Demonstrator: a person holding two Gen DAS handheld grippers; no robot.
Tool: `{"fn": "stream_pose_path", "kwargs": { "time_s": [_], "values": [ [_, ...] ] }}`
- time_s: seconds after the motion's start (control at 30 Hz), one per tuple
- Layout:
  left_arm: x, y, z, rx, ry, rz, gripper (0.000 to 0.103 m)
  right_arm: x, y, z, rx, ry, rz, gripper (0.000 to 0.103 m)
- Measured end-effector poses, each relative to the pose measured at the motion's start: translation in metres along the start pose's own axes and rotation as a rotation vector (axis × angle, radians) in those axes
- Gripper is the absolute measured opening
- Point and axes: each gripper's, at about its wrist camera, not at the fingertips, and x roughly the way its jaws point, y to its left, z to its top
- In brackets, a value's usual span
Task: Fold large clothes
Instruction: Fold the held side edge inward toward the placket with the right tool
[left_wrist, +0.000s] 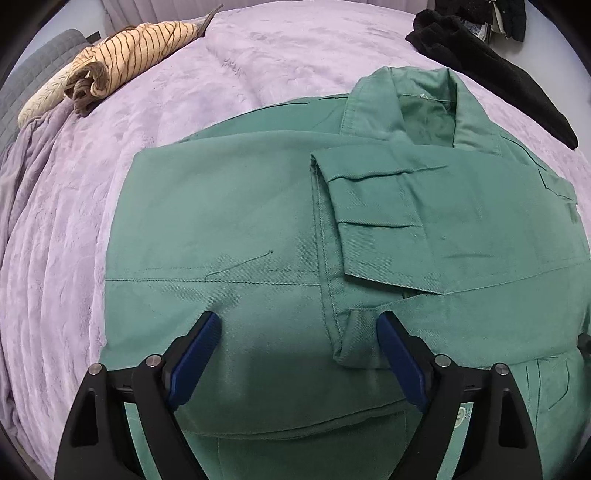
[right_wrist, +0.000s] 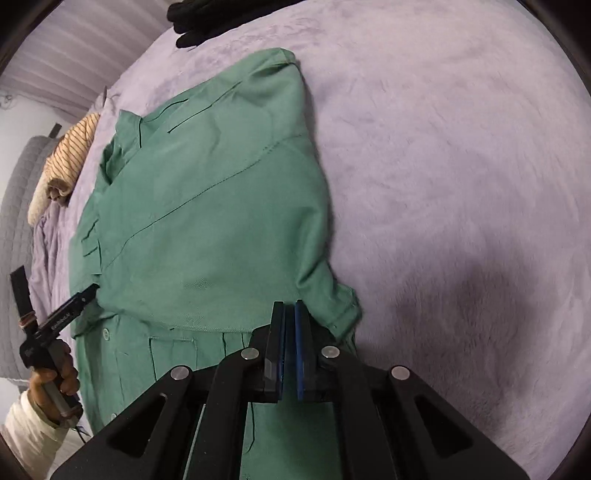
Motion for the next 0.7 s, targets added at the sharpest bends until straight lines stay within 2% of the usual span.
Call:
{"fn": "stream_pose_path", "kwargs": {
  "time_s": [0.17,0.23,0.57,0.63,0.7],
  "values": [
    [-0.015,0.0,-0.01,0.039,0.014,0.049,0.088,-0.01,-0.008,-0.016,0.045,0.011,0.01,0.003],
    [-0.02,0.002,-0.016,0.031,0.036,0.05,0.088,-0.014,-0.008,-0.021,0.06,0.014,0.01,0.007],
    [-0.055,-0.004,-0.05,0.032,0.088,0.054,0.088,-0.035,0.006,-0.03,0.074,0.039,-0.006,0.008],
    [-0.059,-0.003,-0.055,0.013,0.097,0.057,0.088,-0.039,0.005,-0.029,0.097,0.029,0.022,0.008],
    [-0.065,0.0,-0.059,-0.01,0.079,0.05,0.088,-0.042,-0.004,-0.028,0.166,0.01,0.072,0.017]
  ]
}}
